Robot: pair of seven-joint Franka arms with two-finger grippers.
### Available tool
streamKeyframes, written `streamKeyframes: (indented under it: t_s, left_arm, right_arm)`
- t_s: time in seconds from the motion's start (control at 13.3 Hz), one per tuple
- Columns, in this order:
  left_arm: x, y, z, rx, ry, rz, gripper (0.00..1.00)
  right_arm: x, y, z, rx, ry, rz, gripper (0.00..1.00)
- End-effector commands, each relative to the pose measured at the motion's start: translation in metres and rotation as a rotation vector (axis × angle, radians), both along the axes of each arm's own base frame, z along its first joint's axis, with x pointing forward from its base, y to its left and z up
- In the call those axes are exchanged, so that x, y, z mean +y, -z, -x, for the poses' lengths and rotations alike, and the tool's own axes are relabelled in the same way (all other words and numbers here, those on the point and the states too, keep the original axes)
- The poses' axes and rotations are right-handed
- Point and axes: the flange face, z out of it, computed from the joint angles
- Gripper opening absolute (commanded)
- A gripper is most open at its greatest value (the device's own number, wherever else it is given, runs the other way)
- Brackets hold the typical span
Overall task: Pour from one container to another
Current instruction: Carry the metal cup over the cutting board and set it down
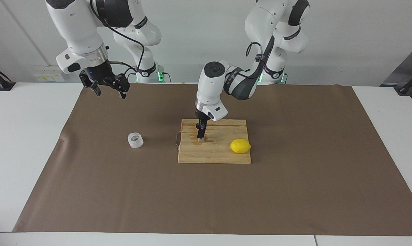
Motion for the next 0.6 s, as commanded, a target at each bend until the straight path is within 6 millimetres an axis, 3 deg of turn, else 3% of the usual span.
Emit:
streamKeyframes:
  t_s: [0.0, 0.23, 0.53]
  left_arm:
    - [0.002, -0.004, 0.001, -0.01, -0.009, -0.027, 1.0]
    - [0.01, -0.012, -0.002, -0.004, 0.006, -0.072, 1.0]
    - [0.038, -0.065, -0.009, -0.032, 0.043, -0.065, 1.0]
  right_arm:
    - [-0.002, 0.002, 0.004, -0.012, -0.004, -0.018, 1.0]
    - [-0.002, 0.002, 0.004, -0.014, -0.004, -0.018, 1.0]
    - [-0.002, 0.004, 0.004, -0.011, -0.007, -0.018, 1.0]
